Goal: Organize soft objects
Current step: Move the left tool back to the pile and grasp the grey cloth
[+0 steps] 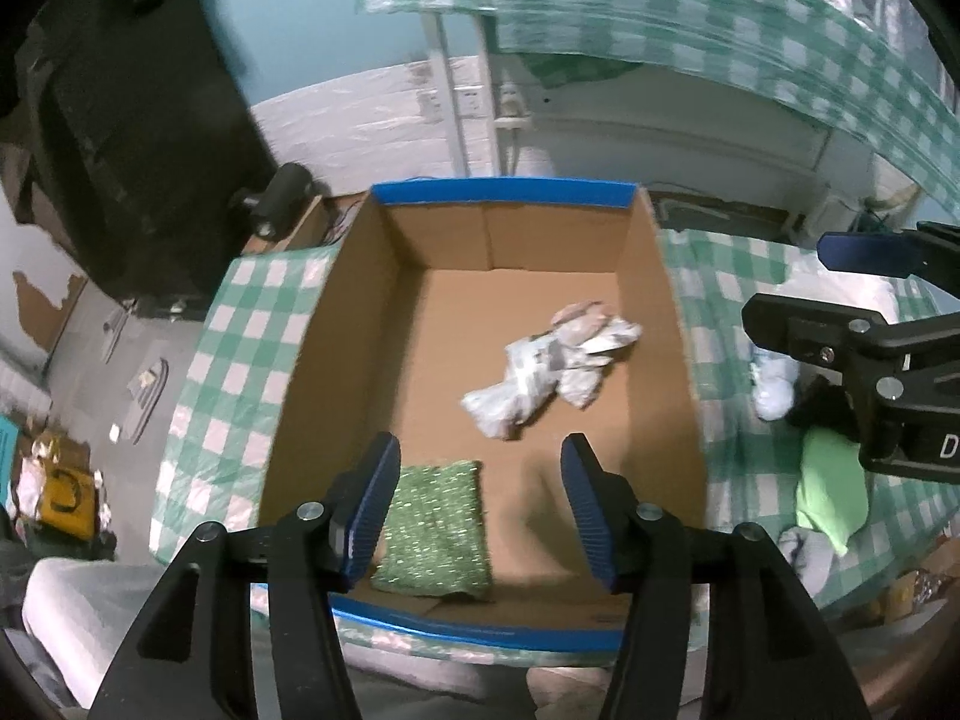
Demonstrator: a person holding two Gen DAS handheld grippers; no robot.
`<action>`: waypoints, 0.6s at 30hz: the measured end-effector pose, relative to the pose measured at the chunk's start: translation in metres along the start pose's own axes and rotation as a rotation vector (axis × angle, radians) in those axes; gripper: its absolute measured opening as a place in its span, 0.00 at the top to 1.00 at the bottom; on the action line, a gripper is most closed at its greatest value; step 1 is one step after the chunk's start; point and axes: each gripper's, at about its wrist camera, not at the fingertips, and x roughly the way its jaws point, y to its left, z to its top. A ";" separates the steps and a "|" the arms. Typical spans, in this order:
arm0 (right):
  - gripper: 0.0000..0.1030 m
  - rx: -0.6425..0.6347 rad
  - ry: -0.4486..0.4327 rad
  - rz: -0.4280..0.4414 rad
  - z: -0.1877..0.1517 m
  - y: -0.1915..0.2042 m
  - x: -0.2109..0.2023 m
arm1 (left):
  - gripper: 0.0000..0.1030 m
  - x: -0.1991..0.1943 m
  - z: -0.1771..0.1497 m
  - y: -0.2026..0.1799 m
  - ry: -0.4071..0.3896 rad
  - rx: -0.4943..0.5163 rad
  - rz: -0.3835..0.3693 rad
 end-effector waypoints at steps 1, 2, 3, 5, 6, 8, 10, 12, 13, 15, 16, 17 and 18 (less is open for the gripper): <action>0.24 0.006 -0.001 -0.004 -0.002 -0.005 -0.003 | 0.42 -0.001 0.000 -0.004 -0.002 0.006 -0.002; 0.24 0.012 -0.003 -0.006 -0.004 -0.009 -0.005 | 0.41 -0.001 0.000 -0.007 -0.004 0.013 -0.003; 0.24 0.023 -0.005 -0.008 -0.007 -0.014 -0.008 | 0.41 -0.002 0.001 -0.012 -0.006 0.020 -0.006; 0.24 0.036 -0.006 -0.012 -0.013 -0.023 -0.013 | 0.41 -0.004 0.001 -0.021 -0.008 0.035 -0.018; 0.24 0.040 -0.007 -0.018 -0.016 -0.027 -0.014 | 0.41 -0.005 0.002 -0.026 -0.007 0.044 -0.025; 0.24 0.043 -0.006 -0.033 -0.022 -0.035 -0.018 | 0.41 -0.006 0.002 -0.035 -0.006 0.061 -0.037; 0.24 0.049 -0.005 -0.044 -0.027 -0.042 -0.020 | 0.41 -0.007 0.001 -0.047 -0.008 0.090 -0.040; 0.24 0.061 -0.004 -0.051 -0.035 -0.050 -0.023 | 0.41 -0.009 0.000 -0.056 -0.012 0.112 -0.041; 0.24 0.066 -0.002 -0.052 -0.038 -0.053 -0.024 | 0.41 -0.010 0.000 -0.061 -0.012 0.122 -0.042; 0.24 0.076 0.000 -0.054 -0.045 -0.060 -0.027 | 0.41 -0.011 -0.001 -0.071 -0.012 0.143 -0.047; 0.24 0.078 0.002 -0.056 -0.048 -0.063 -0.028 | 0.41 -0.012 -0.001 -0.075 -0.011 0.152 -0.048; 0.24 0.081 0.005 -0.060 -0.053 -0.067 -0.029 | 0.41 -0.012 -0.002 -0.079 -0.012 0.162 -0.047; 0.24 0.083 0.006 -0.064 -0.056 -0.069 -0.030 | 0.41 -0.013 -0.002 -0.085 -0.013 0.175 -0.048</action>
